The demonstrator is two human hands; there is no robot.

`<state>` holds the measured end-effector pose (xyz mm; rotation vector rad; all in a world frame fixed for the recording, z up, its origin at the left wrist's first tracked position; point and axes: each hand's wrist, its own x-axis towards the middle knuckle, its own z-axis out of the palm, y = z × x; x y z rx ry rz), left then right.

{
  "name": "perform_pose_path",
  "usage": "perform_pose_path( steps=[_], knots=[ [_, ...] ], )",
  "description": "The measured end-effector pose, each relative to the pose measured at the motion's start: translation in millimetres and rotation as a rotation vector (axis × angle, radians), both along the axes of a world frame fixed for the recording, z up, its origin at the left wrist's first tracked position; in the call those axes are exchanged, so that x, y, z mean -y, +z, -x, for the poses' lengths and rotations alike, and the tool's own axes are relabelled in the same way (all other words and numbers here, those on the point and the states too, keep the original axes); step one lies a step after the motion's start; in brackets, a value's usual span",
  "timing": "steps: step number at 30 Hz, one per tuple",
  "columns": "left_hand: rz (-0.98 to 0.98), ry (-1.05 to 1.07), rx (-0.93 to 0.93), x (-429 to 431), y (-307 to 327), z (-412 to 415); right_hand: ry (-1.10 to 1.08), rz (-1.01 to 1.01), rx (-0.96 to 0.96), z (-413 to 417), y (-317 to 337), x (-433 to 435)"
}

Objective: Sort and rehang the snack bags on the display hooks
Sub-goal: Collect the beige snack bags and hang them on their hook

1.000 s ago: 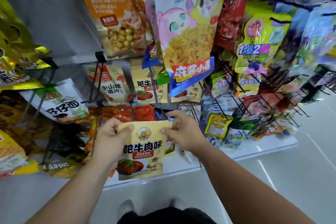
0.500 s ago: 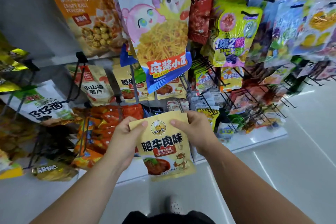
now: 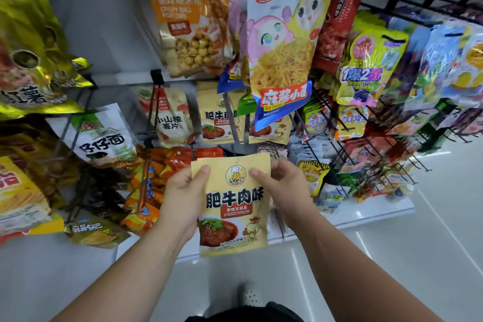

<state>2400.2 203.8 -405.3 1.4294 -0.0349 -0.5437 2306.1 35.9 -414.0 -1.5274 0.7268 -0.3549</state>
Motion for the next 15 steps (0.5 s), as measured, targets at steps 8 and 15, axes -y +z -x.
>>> perform_pose_path(
  steps=[8,15],
  knots=[
    [0.027,-0.028,0.023,-37,1,-18,0.026,-0.007,-0.003,-8,10,-28],
    [0.068,-0.073,-0.022,-63,-10,-23,-0.044,-0.046,0.000,-11,12,-43]
  ],
)
